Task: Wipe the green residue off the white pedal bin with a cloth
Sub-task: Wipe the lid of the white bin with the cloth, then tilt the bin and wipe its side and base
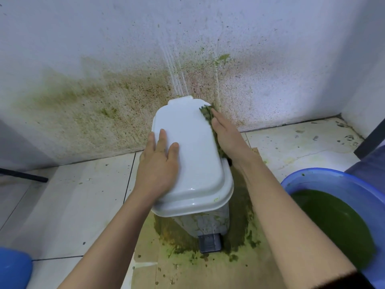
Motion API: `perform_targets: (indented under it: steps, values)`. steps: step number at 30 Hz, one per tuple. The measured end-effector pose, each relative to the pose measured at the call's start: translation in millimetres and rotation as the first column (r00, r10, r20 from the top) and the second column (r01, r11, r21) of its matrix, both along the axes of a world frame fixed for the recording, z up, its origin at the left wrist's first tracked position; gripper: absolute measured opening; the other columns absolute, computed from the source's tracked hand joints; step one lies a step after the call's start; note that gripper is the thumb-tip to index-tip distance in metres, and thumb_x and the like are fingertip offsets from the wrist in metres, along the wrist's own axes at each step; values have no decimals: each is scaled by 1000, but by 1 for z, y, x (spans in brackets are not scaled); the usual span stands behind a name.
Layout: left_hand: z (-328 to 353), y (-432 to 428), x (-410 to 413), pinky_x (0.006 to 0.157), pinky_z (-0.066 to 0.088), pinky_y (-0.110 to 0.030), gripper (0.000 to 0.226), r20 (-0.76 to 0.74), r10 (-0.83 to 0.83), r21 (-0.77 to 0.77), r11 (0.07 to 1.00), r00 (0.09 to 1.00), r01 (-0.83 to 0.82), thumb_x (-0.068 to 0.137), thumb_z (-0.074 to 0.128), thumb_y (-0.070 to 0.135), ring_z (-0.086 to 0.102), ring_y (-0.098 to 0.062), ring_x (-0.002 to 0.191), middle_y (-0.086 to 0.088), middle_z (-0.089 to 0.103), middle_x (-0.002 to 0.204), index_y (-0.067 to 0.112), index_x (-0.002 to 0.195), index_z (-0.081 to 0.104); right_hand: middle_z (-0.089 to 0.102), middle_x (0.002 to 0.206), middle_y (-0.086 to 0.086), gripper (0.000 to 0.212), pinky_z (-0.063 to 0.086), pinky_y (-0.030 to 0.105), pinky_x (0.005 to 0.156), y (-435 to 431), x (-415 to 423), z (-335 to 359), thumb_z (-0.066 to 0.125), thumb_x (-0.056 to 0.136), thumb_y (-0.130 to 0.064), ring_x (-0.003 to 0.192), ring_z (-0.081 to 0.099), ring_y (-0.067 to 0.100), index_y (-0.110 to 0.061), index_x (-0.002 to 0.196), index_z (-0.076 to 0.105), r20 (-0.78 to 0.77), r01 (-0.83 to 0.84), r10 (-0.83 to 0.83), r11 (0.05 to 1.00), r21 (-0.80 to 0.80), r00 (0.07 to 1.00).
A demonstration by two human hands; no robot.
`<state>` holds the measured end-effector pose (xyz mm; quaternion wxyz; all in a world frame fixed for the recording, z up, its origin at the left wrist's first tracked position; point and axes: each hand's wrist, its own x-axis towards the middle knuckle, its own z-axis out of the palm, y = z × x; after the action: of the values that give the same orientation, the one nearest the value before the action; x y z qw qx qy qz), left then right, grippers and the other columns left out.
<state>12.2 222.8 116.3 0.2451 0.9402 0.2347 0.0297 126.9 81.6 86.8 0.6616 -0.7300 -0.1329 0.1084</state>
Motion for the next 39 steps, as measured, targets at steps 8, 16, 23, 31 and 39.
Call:
perform_targets:
  steps: [8, 16, 23, 31, 39]
  values:
    - [1, 0, 2, 122, 11, -40, 60, 6, -5, 28, 1000, 1000, 5, 104, 22, 49, 5, -23, 153, -2, -2, 167, 28, 158, 7, 33, 157, -7, 41, 15, 29, 121, -13, -36, -6, 38, 106, -22, 146, 24, 6, -23, 146, 45, 11, 67, -68, 997, 24, 998]
    - [-2, 0, -3, 122, 10, -40, 61, 9, -11, 6, 1000, 1000, 11, 103, 23, 51, 4, -20, 154, 0, -3, 167, 29, 158, 7, 33, 154, -17, 37, 20, 0, 106, -29, -156, -25, 37, 105, -22, 139, 24, -14, -28, 139, 49, 126, 217, -238, 963, 161, 963]
    - [-5, 24, -12, 120, 10, -37, 62, 32, -24, -73, 997, 999, 26, 101, 27, 55, 2, -12, 153, 9, -3, 166, 35, 157, 10, 34, 155, -14, 39, 18, 22, 116, -10, -66, 0, 47, 103, -25, 138, 25, -4, -26, 142, 50, -25, 43, -40, 991, 126, 999]
    - [16, 74, -26, 102, 31, -29, 20, 50, 112, -91, 990, 992, -107, 104, 41, 29, 37, -21, 135, 7, 47, 129, 27, 115, 57, 21, 162, -6, 44, 9, 16, 111, 69, -47, 18, 37, 107, -24, 149, 13, 6, -20, 151, 37, 0, -92, 93, 987, 131, 996]
    - [14, 83, -20, 120, 7, -58, 95, -47, 145, -208, 966, 988, -152, 70, 32, 84, 1, -20, 154, 12, -1, 166, 49, 152, 1, -2, 152, -37, 46, 0, 31, 124, 81, -154, -53, 23, 106, -41, 145, -11, -11, -42, 149, 8, 196, -232, 241, 970, -68, 951]
